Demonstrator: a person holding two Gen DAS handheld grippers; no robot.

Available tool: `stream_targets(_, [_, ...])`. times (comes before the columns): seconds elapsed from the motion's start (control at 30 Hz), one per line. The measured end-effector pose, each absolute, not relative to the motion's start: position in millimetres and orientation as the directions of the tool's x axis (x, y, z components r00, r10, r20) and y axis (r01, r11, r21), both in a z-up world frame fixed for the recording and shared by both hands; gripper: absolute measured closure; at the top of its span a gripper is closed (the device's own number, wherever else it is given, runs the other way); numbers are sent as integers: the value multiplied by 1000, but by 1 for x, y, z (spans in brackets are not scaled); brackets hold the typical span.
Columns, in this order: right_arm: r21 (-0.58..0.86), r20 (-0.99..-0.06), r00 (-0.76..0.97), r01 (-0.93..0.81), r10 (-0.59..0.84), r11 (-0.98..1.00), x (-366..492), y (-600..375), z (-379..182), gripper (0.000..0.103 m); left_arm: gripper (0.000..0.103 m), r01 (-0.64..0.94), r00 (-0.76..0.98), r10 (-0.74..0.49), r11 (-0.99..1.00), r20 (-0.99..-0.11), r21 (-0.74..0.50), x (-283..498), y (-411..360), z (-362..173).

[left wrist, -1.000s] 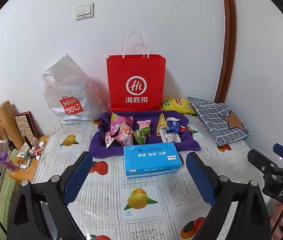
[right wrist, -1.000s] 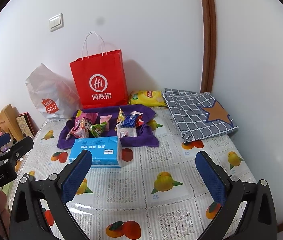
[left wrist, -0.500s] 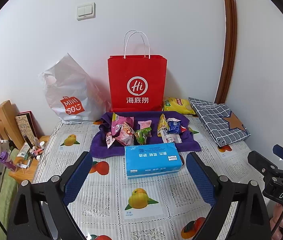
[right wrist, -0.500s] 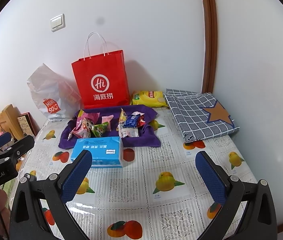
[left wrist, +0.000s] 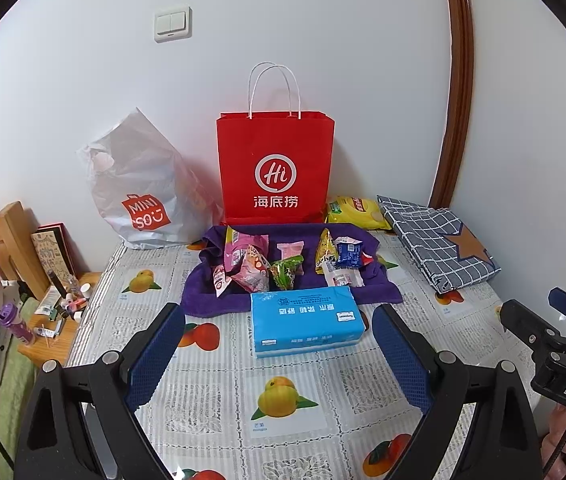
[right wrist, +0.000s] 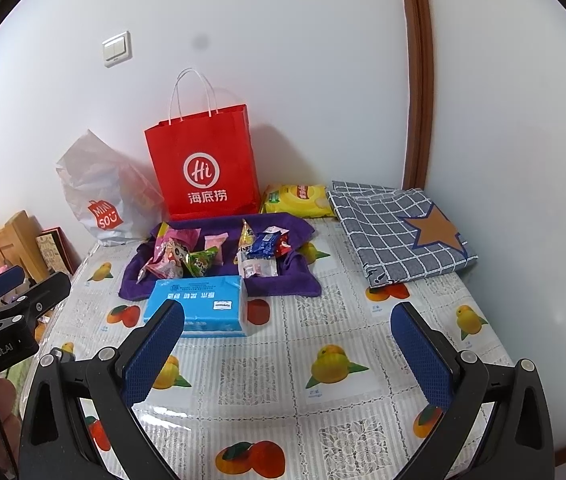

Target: Organize snacks

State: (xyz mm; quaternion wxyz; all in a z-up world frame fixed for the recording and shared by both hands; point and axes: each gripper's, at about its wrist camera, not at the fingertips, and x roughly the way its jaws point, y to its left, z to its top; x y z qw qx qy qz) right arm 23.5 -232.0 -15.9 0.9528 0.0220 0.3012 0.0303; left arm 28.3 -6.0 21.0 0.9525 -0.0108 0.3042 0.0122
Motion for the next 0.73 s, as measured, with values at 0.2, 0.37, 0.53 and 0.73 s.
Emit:
stream_targets(0.2, [59, -568, 820, -50, 75, 997, 21, -232, -14, 1, 8, -31, 815, 16, 999, -579, -16, 28, -5, 22])
stream_targets(0.37, [60, -568, 820, -51, 76, 997, 20, -231, -14, 1, 8, -31, 817, 18, 999, -577, -14, 28, -4, 22])
stream_targets(0.53, [53, -567, 820, -50, 71, 997, 19, -229, -13, 1, 8, -31, 816, 18, 999, -578, -13, 28, -4, 23])
stream_targets(0.73, [54, -562, 823, -57, 78, 997, 18, -228, -12, 1, 8, -38, 825, 32, 999, -564, 1, 25, -6, 23])
